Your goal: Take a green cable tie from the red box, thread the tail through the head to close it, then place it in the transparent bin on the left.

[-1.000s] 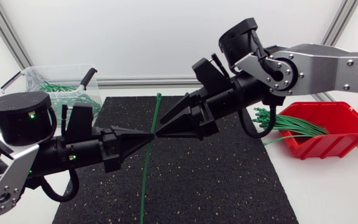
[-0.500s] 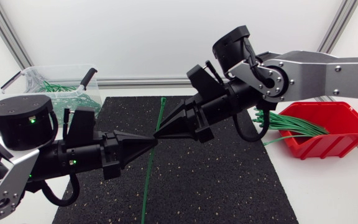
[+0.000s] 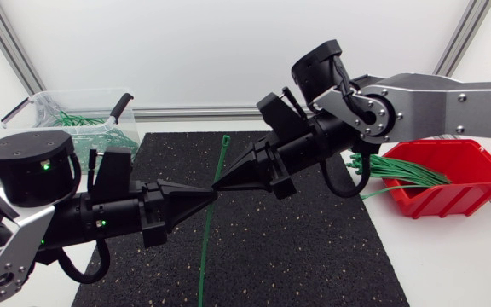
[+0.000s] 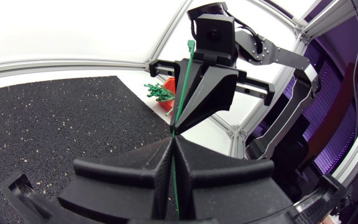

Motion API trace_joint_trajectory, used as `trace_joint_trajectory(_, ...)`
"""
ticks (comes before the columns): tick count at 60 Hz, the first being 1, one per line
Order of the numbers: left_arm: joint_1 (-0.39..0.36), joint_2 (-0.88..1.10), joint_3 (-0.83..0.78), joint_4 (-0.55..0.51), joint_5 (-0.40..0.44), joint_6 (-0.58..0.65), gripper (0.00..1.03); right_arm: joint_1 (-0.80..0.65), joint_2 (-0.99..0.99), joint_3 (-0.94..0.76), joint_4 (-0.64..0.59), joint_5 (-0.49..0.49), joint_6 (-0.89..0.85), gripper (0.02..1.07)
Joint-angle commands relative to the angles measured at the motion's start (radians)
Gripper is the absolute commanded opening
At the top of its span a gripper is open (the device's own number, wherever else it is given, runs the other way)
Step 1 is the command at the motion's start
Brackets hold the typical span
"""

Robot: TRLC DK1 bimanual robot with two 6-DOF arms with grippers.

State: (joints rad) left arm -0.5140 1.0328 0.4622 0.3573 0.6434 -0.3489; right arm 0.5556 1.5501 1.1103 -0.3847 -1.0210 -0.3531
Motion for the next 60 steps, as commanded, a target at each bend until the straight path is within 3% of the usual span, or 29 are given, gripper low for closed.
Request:
trace_joint_trajectory(1, -0.02, -0.014, -0.027, 0.012, 0.016, -0.03, 0.04, 0.009, -0.013, -0.026, 0.012, 0.007, -0.023, 0.08)
trace_joint_trajectory(10, -0.021, 0.0, -0.025, 0.006, 0.015, -0.03, 0.09, 0.01, -0.031, -0.033, 0.017, 0.015, -0.018, 0.08)
trace_joint_trajectory(14, -0.014, 0.009, -0.022, 0.0, 0.013, -0.029, 0.36, 0.007, -0.035, -0.029, 0.015, 0.027, -0.01, 0.08)
trace_joint_trajectory(19, 0.015, 0.003, -0.017, -0.031, 0.013, 0.007, 0.81, 0.003, -0.041, -0.027, 0.009, 0.067, -0.003, 0.08)
trace_joint_trajectory(21, 0.039, -0.002, -0.011, -0.047, 0.015, 0.022, 0.92, 0.003, -0.044, -0.024, -0.002, 0.088, -0.001, 0.08)
trace_joint_trajectory(24, 0.077, -0.016, -0.002, -0.069, 0.018, 0.045, 0.98, 0.003, -0.044, -0.015, -0.033, 0.105, -0.003, 0.08)
trace_joint_trajectory(28, 0.144, -0.023, 0.013, -0.098, 0.038, 0.06, 0.98, 0.01, -0.045, -0.009, -0.071, 0.15, -0.02, 0.08)
trace_joint_trajectory(34, 0.235, -0.023, 0.026, -0.104, 0.141, 0.057, 0.98, 0.029, -0.035, 0.022, -0.164, 0.182, -0.049, 0.08)
trace_joint_trajectory(46, 0.241, -0.02, 0.013, -0.075, 0.231, 0.059, 0.98, 0.086, 0.015, 0.066, -0.292, 0.203, -0.061, 0.08)
trace_joint_trajectory(60, 0.227, 0.035, 0.012, 0.012, 0.282, 0.056, 0.98, 0.106, 0.085, 0.117, -0.407, 0.177, -0.098, 0.08)
